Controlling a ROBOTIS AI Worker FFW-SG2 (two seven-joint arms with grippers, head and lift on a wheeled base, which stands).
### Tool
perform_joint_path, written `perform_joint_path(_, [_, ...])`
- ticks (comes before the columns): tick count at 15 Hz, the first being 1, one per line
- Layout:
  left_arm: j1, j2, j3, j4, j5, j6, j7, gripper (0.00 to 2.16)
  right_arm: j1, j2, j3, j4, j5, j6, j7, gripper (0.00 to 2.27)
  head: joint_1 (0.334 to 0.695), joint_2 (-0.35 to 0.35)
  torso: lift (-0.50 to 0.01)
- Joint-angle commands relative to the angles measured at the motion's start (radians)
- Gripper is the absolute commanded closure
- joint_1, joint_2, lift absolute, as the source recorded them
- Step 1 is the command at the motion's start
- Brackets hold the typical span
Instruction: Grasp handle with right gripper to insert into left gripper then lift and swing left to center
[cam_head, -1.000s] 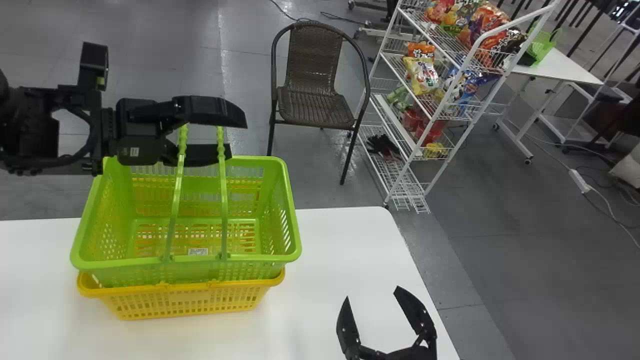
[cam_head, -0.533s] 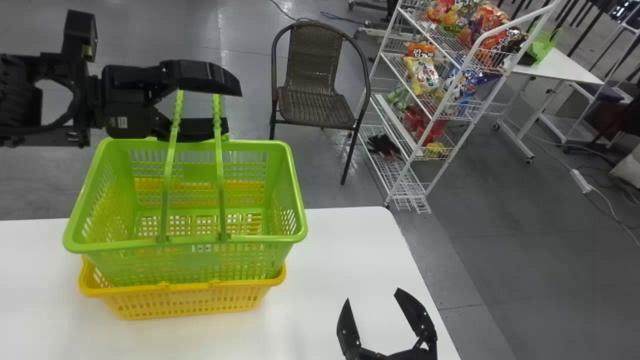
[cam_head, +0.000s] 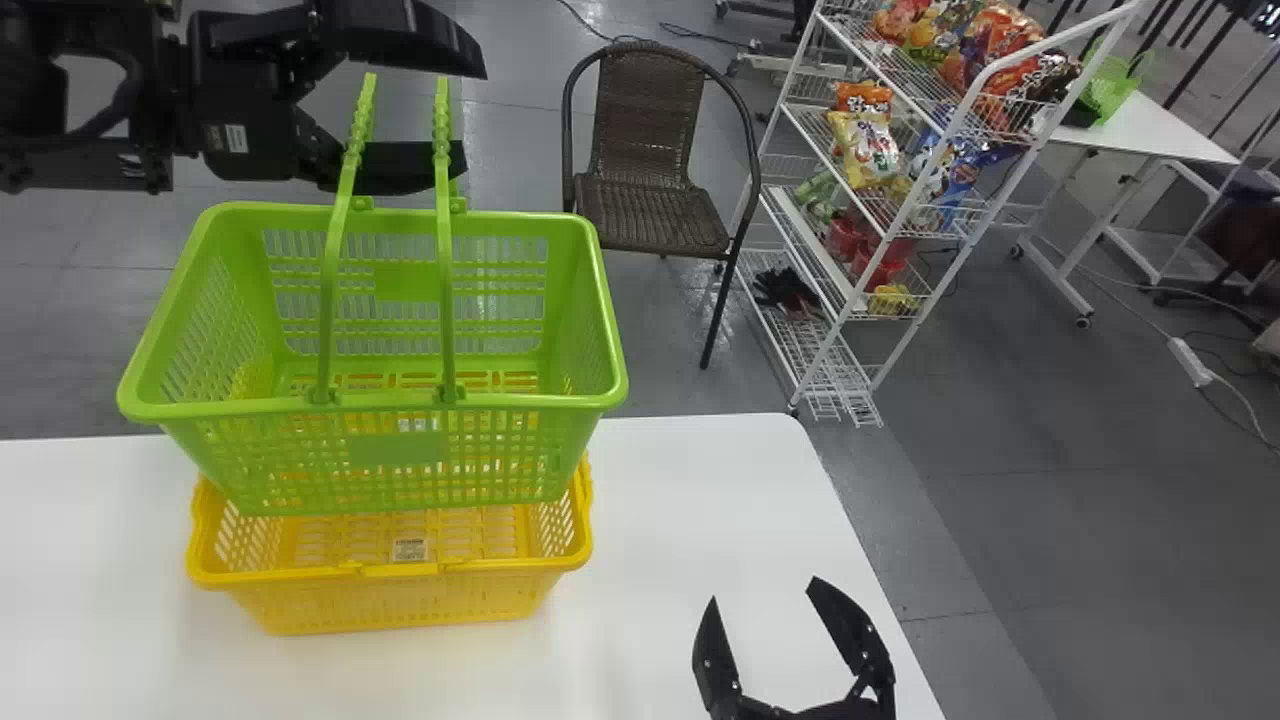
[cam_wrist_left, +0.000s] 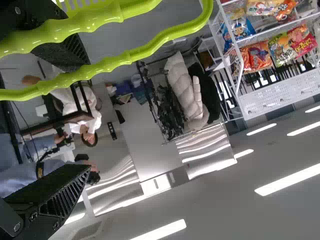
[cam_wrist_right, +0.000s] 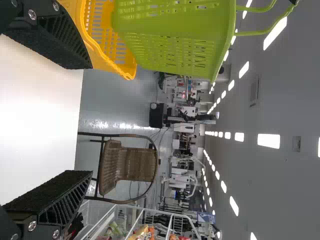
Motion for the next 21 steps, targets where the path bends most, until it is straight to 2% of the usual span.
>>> perform_joint_path(1, [-0.030, 0.007, 0.002, 0.004, 0.001, 0.001, 0.003, 0.14, -0.001, -0.001, 0.001, 0.001, -0.001, 0.000, 0.000, 0.06, 0.695, -0.288, 0.000])
perform_joint_path(8, [-0.119, 0.037, 0.013, 0.093, 0.001, 0.001, 0.005, 0.14, -0.008, -0.001, 0.006, 0.004, 0.001, 0.003, 0.000, 0.06, 0.695, -0.267, 0.000])
perform_joint_path(12, [-0.136, 0.051, 0.010, 0.114, 0.007, 0.001, 0.005, 0.43, -0.012, -0.001, 0.007, 0.004, 0.001, 0.009, 0.002, 0.06, 0.695, -0.253, 0.000])
perform_joint_path(13, [-0.141, 0.051, 0.005, 0.114, 0.001, 0.001, 0.005, 0.60, -0.012, -0.001, 0.009, 0.004, 0.001, 0.009, 0.002, 0.06, 0.695, -0.250, 0.000])
perform_joint_path(15, [-0.145, 0.053, 0.005, 0.114, -0.002, 0.001, 0.010, 1.17, -0.012, -0.001, 0.010, 0.004, 0.001, 0.009, 0.002, 0.06, 0.692, -0.247, 0.000])
perform_joint_path(17, [-0.145, 0.057, 0.001, 0.114, -0.002, 0.001, 0.017, 1.47, -0.012, -0.001, 0.010, 0.006, 0.001, 0.012, 0.002, 0.06, 0.691, -0.245, 0.000])
perform_joint_path(18, [-0.150, 0.057, -0.003, 0.114, -0.005, 0.001, 0.022, 1.73, -0.012, -0.001, 0.010, 0.006, 0.001, 0.012, 0.002, 0.06, 0.692, -0.244, 0.000])
perform_joint_path(21, [-0.155, 0.068, -0.003, 0.114, -0.007, 0.001, 0.033, 1.79, -0.012, -0.001, 0.012, 0.009, 0.001, 0.012, 0.002, 0.06, 0.694, -0.240, 0.000])
